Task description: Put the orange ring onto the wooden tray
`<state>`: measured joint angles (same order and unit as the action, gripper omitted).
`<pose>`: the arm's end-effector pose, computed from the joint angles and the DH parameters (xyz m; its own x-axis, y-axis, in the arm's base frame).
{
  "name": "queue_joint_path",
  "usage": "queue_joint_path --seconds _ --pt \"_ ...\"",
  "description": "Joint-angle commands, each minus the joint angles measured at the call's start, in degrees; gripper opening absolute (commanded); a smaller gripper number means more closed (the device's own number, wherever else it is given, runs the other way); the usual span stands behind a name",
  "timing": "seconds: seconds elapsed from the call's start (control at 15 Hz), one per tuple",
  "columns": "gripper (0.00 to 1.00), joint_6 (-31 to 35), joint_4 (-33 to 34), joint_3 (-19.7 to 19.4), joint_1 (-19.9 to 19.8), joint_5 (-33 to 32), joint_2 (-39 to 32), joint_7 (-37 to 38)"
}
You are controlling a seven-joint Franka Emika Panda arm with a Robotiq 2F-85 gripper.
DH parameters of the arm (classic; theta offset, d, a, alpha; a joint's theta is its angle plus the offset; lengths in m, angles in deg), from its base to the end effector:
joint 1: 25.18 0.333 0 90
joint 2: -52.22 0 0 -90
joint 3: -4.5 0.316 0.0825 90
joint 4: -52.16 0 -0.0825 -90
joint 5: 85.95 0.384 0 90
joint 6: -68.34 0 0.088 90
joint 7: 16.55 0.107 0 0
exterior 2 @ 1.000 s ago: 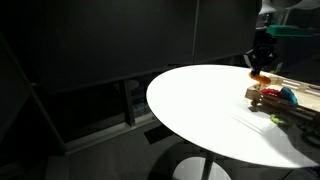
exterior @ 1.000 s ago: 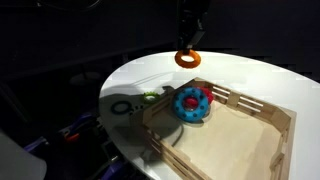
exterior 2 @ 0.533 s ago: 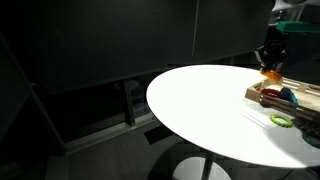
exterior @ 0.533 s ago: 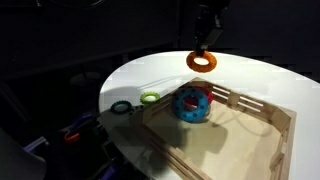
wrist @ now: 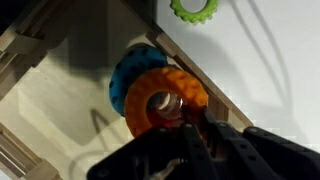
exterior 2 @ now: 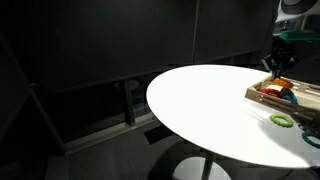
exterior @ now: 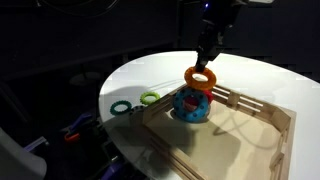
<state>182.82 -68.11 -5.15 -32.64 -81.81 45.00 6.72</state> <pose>0.5159 -0.1532 0.3448 0.7141 -0.6646 -0.2197 -0.6711 -0.7393 0.0549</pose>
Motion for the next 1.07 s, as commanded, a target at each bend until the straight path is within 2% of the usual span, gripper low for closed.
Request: queue_joint_path --seconds 0.0,0.07,0.27,0.6,1.0 --pt "0.25 -1.92 0.93 -0.7 -0.57 -0.59 -1.88 1.54" --pt "0.38 -2.01 0.96 -0.83 -0.51 -0.75 -2.25 1.59" --pt "0.6 -1.56 0.41 -0.79 -0.23 -0.78 -2.01 0.29" --pt "0.98 -1.32 -1.53 0.38 0.12 -0.08 2.23 -7.18" --pt "1.0 -6.8 -2.21 1.95 0.85 -0.86 8.74 -14.13"
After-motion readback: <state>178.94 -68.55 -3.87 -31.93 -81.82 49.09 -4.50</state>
